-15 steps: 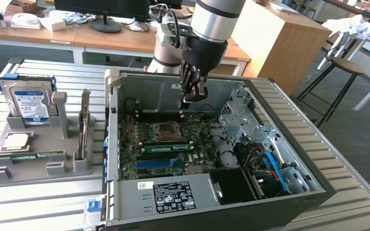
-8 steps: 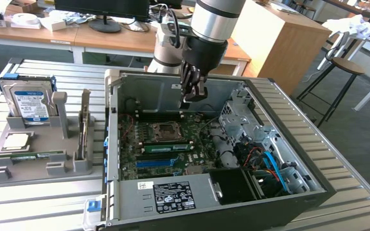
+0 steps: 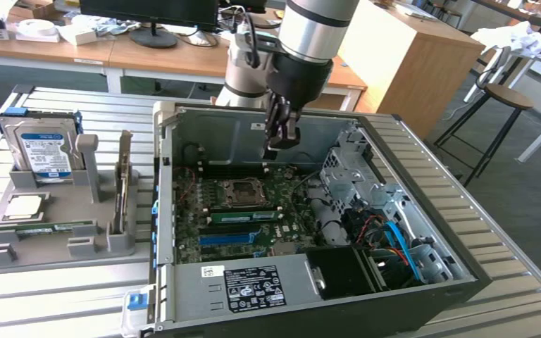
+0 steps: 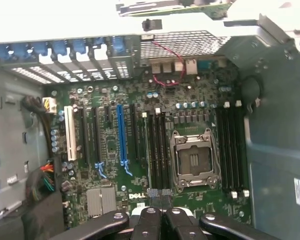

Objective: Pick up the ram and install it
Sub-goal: 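Press down the ram until it locks into place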

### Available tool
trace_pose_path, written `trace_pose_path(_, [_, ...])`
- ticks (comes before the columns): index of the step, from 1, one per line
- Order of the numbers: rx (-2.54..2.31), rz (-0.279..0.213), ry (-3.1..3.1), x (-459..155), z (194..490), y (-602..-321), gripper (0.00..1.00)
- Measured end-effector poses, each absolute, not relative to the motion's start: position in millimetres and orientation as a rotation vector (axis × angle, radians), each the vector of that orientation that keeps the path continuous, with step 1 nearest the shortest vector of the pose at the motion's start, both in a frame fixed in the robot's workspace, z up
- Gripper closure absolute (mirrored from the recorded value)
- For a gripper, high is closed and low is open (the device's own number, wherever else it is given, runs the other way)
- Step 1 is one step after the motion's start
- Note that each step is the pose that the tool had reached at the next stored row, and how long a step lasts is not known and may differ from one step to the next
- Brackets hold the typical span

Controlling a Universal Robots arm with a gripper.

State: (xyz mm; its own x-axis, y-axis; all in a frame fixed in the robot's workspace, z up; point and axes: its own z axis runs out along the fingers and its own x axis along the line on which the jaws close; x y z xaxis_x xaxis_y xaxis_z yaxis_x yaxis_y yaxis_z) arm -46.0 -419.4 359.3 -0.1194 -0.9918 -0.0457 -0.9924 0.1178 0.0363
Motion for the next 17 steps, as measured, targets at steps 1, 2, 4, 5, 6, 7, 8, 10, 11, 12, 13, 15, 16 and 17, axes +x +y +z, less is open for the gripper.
trace_pose_path(1, [-2.061, 0.09, 2.355, -46.0, 359.2, -419.4, 0.9])
trace_pose_path(2, [-2.042, 0.09, 2.371, -46.0, 359.1, -419.4, 0.9])
trace_pose_path(4, [-2.009, 0.09, 2.399, -46.0, 358.8, -419.4, 0.9])
trace_pose_path(5, [-1.992, 0.089, 2.412, -46.1, 358.7, -419.4, 0.9])
trace_pose_path(6, [-1.975, 0.089, 2.426, -46.1, 358.6, -419.4, 0.9])
trace_pose_path(7, [-1.958, 0.089, 2.439, -46.1, 358.5, -419.4, 0.9])
trace_pose_path(8, [-1.941, 0.089, 2.452, -46.1, 358.4, -419.4, 0.9])
trace_pose_path(10, [-1.905, 0.089, 2.479, -46.2, 358.2, -419.4, 0.9])
trace_pose_path(11, [-1.888, 0.088, 2.491, -46.3, 358.1, -419.4, 0.9])
trace_pose_path(12, [-1.871, 0.088, 2.504, -46.3, 358.0, -419.4, 0.9])
trace_pose_path(13, [-1.853, 0.088, 2.517, -46.3, 357.9, -419.4, 0.9])
trace_pose_path(15, [-1.816, 0.088, 2.542, -46.4, 357.7, -419.4, 0.9])
trace_pose_path(16, [-1.796, 0.088, 2.556, -46.5, 357.6, -419.4, 0.9])
trace_pose_path(17, [-1.779, 0.087, 2.567, -46.6, 357.5, -419.4, 0.9])
